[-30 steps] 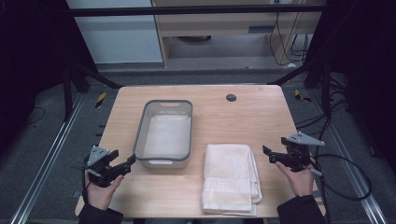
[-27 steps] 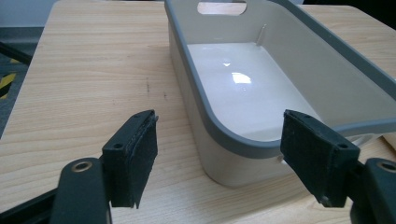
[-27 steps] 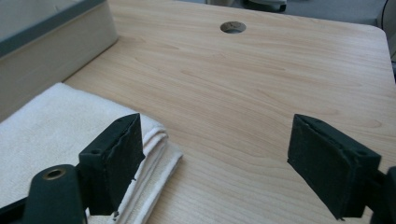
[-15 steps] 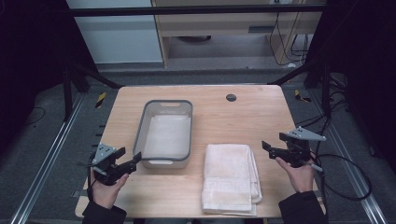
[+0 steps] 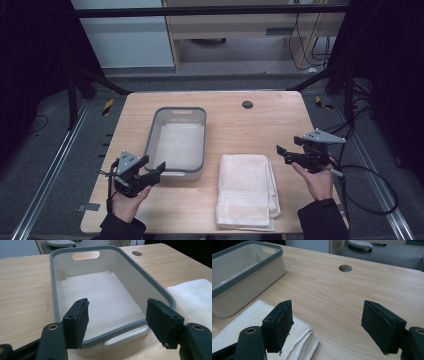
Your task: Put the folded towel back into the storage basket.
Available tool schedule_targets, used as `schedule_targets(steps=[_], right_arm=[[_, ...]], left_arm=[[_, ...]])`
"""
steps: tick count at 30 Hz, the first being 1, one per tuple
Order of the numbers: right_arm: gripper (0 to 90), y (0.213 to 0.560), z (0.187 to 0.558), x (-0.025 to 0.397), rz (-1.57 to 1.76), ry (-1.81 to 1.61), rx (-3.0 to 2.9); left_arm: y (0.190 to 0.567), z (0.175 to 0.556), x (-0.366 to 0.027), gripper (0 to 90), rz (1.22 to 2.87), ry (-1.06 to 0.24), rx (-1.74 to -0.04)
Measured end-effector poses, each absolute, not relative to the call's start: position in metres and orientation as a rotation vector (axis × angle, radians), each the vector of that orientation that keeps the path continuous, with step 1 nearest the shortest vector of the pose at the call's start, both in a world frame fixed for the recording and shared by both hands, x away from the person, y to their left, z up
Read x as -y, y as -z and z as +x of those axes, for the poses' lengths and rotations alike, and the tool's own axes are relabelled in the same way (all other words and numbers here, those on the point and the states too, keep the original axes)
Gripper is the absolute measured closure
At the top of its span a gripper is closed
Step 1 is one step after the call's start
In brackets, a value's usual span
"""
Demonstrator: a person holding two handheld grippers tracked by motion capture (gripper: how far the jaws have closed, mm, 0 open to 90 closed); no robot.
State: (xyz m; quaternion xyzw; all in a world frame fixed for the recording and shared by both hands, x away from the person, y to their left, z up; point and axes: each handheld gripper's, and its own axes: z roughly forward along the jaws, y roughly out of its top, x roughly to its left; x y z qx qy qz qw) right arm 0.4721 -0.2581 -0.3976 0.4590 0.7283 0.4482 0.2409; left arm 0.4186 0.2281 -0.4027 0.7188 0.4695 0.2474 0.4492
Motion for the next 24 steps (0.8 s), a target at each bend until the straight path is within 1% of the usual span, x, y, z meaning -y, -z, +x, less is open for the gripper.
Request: schedule_targets(steps=[11,24], right_arm=[[24.5,0.402,0.477,0.253,1.256,-1.236,-2.025],[22.3,0.41,0.479,0.242,1.25,-1.225,-2.071]], left_arm=[[0.4,0.417,-0.197,34.7,1.817,-0.571,-1.093],[0.41,0.41,-0.163,34.8,1.871,-0.507,-1.032]])
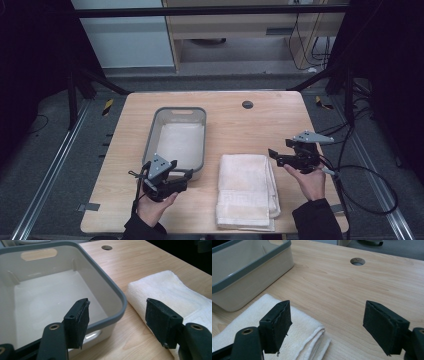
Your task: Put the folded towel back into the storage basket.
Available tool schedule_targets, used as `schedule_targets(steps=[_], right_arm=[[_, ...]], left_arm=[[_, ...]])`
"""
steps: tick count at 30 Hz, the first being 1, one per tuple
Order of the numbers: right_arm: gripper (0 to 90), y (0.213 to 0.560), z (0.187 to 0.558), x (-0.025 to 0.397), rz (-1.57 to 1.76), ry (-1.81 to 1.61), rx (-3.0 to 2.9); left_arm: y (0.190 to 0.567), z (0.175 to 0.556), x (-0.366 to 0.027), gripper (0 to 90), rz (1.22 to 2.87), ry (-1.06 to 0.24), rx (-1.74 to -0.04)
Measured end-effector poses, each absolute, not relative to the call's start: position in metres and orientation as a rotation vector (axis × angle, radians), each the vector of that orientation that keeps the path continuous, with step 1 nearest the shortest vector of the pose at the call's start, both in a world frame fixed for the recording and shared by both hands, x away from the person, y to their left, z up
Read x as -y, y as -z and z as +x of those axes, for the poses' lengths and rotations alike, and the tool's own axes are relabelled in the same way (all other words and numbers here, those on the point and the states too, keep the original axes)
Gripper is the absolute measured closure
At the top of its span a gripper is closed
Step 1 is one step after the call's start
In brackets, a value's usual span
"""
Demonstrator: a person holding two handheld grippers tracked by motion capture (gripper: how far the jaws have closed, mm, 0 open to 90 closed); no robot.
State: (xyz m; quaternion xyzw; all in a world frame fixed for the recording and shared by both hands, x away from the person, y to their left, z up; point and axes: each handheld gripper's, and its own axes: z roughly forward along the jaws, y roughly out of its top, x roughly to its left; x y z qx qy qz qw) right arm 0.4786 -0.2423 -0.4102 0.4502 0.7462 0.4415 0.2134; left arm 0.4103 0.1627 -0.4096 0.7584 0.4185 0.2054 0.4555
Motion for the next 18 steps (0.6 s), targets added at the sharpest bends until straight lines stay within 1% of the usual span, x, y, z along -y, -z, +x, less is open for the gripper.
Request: schedule_targets(steps=[18], right_arm=[[21.0,0.424,0.482,0.228,1.254,-1.199,-2.137]], left_arm=[[0.433,0.396,-0.127,34.4,1.977,-0.423,-0.968]])
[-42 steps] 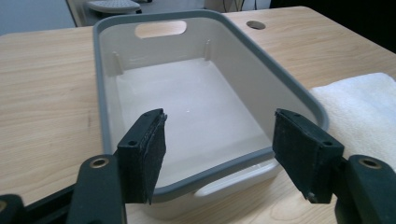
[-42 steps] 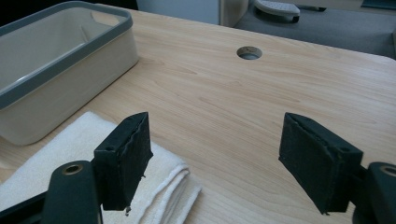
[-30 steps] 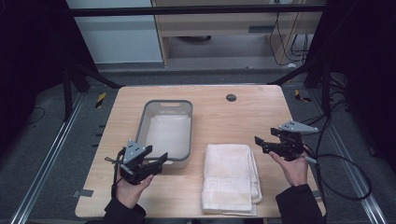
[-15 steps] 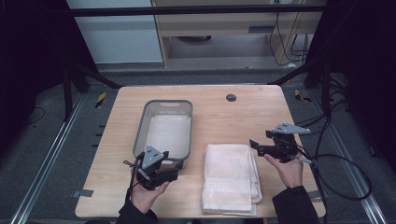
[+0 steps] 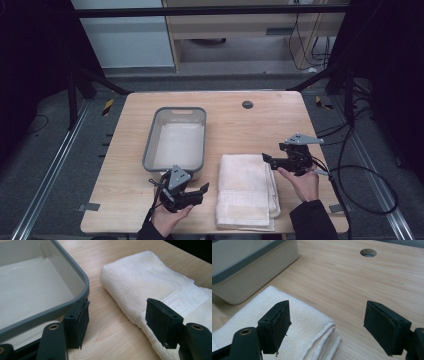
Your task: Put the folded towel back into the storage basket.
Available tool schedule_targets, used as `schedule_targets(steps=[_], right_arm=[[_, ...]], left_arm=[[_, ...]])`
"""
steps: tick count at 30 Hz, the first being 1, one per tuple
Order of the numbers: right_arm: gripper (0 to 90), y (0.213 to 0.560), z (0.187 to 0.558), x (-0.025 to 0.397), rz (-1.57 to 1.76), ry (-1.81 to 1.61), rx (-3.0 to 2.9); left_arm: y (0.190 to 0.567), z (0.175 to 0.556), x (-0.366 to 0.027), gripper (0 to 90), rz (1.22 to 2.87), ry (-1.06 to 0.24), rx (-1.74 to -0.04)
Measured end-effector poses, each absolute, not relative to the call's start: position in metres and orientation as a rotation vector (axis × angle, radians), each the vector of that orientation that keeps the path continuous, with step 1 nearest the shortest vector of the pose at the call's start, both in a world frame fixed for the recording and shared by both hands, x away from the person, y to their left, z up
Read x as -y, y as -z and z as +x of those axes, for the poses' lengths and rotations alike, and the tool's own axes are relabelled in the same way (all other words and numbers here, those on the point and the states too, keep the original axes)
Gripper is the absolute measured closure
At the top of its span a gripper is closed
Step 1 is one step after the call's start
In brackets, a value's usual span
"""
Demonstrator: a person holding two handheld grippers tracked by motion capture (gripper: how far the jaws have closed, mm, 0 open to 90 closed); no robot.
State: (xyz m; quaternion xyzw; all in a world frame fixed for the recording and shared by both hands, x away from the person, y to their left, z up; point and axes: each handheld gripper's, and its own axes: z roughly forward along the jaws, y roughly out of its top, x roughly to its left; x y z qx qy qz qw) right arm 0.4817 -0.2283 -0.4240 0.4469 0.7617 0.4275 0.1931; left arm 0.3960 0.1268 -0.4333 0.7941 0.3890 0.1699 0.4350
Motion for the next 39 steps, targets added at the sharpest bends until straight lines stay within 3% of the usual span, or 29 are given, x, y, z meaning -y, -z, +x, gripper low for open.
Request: schedule_targets(steps=[39], right_arm=[[22.9,0.476,0.497,0.216,1.356,-1.057,-2.29]], left_arm=[[0.485,0.396,-0.073,26.3,2.184,-0.31,-0.908]])
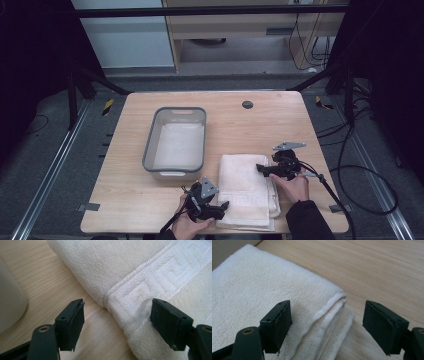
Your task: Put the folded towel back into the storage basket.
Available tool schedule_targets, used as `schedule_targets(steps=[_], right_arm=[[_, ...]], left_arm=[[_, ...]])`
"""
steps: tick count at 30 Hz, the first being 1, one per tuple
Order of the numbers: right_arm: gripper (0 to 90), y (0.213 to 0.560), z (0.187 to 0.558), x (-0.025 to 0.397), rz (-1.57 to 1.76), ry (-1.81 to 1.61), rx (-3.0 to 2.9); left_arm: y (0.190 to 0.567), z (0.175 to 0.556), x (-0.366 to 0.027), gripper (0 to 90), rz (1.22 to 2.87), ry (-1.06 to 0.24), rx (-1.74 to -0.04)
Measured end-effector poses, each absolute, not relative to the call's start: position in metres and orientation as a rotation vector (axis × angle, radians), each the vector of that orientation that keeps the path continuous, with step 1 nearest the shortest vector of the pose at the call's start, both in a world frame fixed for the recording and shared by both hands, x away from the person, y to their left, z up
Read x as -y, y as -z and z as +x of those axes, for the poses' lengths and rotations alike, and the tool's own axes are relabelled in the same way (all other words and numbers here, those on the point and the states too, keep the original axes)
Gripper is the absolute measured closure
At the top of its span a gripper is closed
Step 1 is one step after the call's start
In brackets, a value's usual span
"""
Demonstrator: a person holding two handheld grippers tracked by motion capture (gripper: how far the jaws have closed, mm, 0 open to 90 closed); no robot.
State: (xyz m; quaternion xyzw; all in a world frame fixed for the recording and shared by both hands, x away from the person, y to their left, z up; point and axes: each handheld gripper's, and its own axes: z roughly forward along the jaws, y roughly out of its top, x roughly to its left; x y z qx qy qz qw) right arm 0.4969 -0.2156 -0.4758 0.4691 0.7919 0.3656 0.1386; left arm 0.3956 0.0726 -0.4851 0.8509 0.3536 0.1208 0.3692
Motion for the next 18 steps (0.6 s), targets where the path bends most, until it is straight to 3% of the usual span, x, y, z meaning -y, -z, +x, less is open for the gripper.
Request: schedule_targets(steps=[18], right_arm=[[27.8,0.491,0.499,0.216,1.452,-1.087,-2.325]], left_arm=[[0.494,0.405,-0.07,34.3,2.187,-0.175,-0.972]])
